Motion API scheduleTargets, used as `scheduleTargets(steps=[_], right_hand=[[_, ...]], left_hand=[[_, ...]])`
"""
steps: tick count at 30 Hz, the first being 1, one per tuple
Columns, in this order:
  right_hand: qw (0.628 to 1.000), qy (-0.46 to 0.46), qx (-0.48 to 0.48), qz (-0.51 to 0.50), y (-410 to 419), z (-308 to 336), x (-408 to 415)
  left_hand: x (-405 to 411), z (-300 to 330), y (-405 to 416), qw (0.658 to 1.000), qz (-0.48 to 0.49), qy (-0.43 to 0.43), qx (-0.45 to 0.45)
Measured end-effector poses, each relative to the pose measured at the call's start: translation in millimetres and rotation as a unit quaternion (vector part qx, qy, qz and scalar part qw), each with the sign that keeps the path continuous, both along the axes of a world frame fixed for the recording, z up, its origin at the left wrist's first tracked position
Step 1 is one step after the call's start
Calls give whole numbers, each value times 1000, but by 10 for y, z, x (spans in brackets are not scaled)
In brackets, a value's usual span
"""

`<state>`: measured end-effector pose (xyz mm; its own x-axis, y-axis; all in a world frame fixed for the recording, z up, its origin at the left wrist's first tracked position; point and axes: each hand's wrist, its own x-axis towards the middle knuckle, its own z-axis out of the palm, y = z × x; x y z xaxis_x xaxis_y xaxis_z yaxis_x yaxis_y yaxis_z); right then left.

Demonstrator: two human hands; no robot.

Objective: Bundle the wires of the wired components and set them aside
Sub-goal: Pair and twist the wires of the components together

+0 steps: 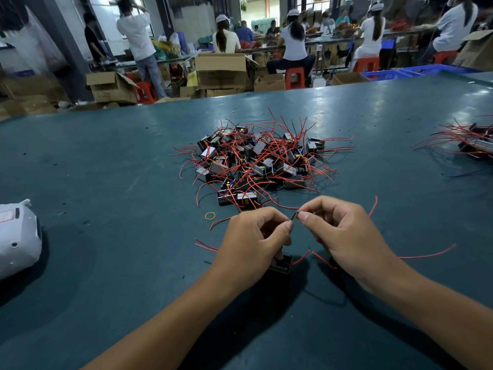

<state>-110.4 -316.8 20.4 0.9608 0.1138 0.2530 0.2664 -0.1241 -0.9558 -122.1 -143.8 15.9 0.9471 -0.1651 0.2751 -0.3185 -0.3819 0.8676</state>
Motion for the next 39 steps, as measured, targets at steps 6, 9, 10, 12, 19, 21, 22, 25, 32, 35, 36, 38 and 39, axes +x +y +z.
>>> scheduleTargets(steps=[6,9,10,12,19,21,22,25,32,35,36,38,39], right_hand=[[1000,-9,8,0,0,-26,-1],[1000,-18,14,-3,-3,-37,-8],[1000,-18,17,-4,-6,-40,-10],[1000,-18,24,-4,-5,-46,-11],[999,-17,49,-9,27,-48,-34],[999,-20,49,-12,28,-48,-40],[999,-22,48,-11,26,-46,-42],[999,-28,41,-6,19,-41,-36],[996,-79,-20,34,-9,-11,-69],[992,-112,-54,36,-11,-3,-112],[989,-128,-68,33,-10,0,-124],[981,-165,-98,20,-13,6,-147],[977,-181,-110,16,-13,9,-154]], left_hand=[[-6,-5,-12,1000,-3,-3,2],[-15,0,-22,1000,-6,-9,12],[-18,2,-24,1000,-7,-11,14],[-24,4,-30,1000,-9,-17,16],[-51,10,-79,999,-9,-30,19],[-63,12,-92,999,-14,-33,22],[-69,17,-99,999,-13,-35,22],[-82,58,-91,998,22,-53,21],[-78,193,-6,977,14,-172,124],[-65,233,37,965,7,-211,155],[-62,243,52,963,4,-215,165],[-67,258,72,962,-4,-206,181],[-73,260,74,965,-7,-193,179]])
